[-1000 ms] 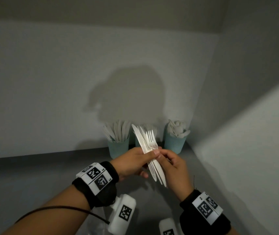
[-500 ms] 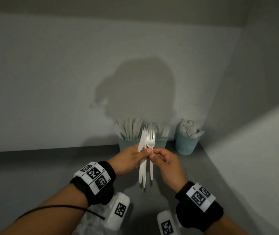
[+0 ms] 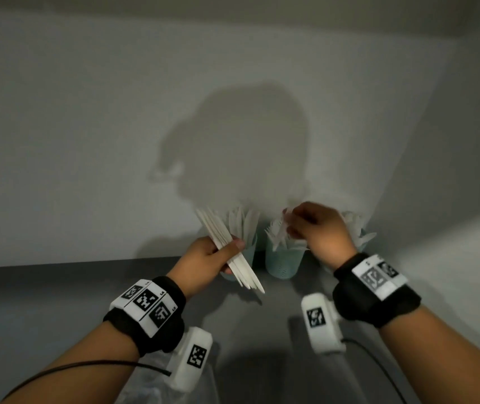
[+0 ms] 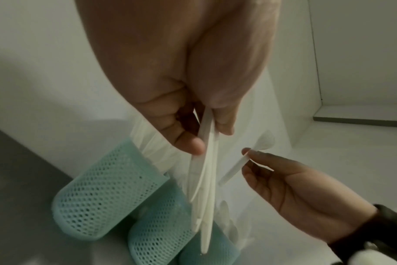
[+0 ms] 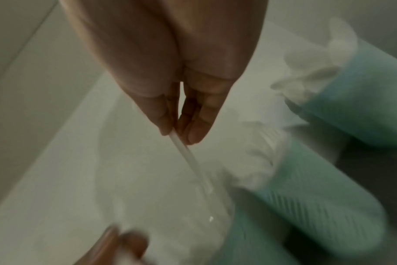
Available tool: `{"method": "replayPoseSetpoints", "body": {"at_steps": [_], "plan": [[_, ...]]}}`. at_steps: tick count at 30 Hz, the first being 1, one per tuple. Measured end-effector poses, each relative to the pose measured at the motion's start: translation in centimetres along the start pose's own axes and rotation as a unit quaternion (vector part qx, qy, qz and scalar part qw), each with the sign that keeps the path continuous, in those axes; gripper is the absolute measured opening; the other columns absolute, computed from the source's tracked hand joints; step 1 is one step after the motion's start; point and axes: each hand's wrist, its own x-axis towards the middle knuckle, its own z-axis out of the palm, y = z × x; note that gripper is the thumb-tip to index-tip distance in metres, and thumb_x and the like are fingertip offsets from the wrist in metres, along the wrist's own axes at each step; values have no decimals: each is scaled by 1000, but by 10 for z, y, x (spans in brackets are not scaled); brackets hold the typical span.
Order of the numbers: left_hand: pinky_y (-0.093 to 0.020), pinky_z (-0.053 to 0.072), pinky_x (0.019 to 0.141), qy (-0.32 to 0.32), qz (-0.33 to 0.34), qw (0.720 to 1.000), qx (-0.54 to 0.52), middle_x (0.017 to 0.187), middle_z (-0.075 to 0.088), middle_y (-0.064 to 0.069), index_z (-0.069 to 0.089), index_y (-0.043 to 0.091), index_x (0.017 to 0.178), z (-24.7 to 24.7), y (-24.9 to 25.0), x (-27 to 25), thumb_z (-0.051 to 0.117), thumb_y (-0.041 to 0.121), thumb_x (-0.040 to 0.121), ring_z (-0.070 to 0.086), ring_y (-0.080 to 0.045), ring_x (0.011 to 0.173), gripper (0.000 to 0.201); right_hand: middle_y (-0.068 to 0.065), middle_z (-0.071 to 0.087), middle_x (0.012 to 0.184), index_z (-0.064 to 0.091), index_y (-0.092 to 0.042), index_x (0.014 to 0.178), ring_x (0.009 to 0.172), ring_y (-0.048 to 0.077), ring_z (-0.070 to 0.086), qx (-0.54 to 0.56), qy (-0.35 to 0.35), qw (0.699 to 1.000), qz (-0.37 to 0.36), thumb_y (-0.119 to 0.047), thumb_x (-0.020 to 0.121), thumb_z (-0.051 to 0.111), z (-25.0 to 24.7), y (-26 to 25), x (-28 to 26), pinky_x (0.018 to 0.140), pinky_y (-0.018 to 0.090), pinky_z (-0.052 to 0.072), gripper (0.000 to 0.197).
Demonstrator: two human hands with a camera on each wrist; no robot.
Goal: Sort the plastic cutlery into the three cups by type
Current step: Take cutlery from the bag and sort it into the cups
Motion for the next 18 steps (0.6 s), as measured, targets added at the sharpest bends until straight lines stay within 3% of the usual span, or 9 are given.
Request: {"method": "replayPoseSetpoints", "body": {"at_steps": [3, 5, 8, 11, 12, 15, 18], "plan": [[-18, 44, 60, 9, 10, 1000, 0, 55, 54, -8, 62, 0, 71, -10, -6, 1, 56, 25, 94, 53, -15, 56, 34, 14, 67, 70, 61, -5, 68, 65, 26, 60, -126, 66, 990, -20, -25, 84, 66, -11, -1, 29, 65, 32, 47, 26], [-19, 45, 61, 11, 11, 1000, 1, 56, 55, -9, 62, 2, 70, -12, -8, 3, 56, 27, 94, 54, -16, 56, 35, 9, 61, 66, 59, -4, 67, 67, 24, 56, -232, 35, 972, -2, -27, 84, 64, -7, 4, 38, 58, 29, 39, 29], [-19, 45, 61, 10, 11, 1000, 2, 54, 57, -4, 62, 10, 68, -13, -8, 7, 57, 27, 93, 56, -14, 56, 31, 0, 57, 65, 51, -18, 56, 73, 23, 57, -301, -39, 951, 52, -24, 84, 63, 5, 25, 42, 61, 26, 38, 31], [-15, 45, 58, 9, 6, 1000, -8, 53, 60, 3, 62, 15, 68, -12, -9, 11, 58, 24, 93, 58, -10, 55, 27, 7, 71, 93, 67, -20, 75, 93, 29, 63, -361, -56, 926, 92, -30, 80, 63, 14, 48, 43, 77, 30, 49, 12], [-16, 46, 58, 12, 3, 1000, -8, 54, 62, 3, 64, 16, 69, -12, -9, 12, 59, 24, 92, 59, -9, 55, 25, 9, 71, 97, 69, -18, 83, 96, 31, 63, -389, -54, 914, 101, -33, 79, 63, 17, 53, 44, 81, 32, 51, 17], [-16, 47, 58, 14, -3, 1000, -3, 57, 65, 4, 67, 15, 74, -13, -11, 14, 61, 24, 90, 61, -8, 56, 19, 12, 70, 103, 69, -13, 94, 99, 32, 62, -434, -53, 890, 127, -38, 74, 63, 22, 59, 42, 84, 35, 52, 32], [-15, 47, 58, 17, -7, 1000, -1, 58, 67, 4, 68, 13, 78, -16, -12, 15, 63, 23, 89, 62, -7, 56, 16, 10, 71, 98, 69, -14, 91, 93, 30, 66, -401, -72, 903, 138, -39, 70, 67, 22, 59, 41, 81, 36, 55, 32]]}}
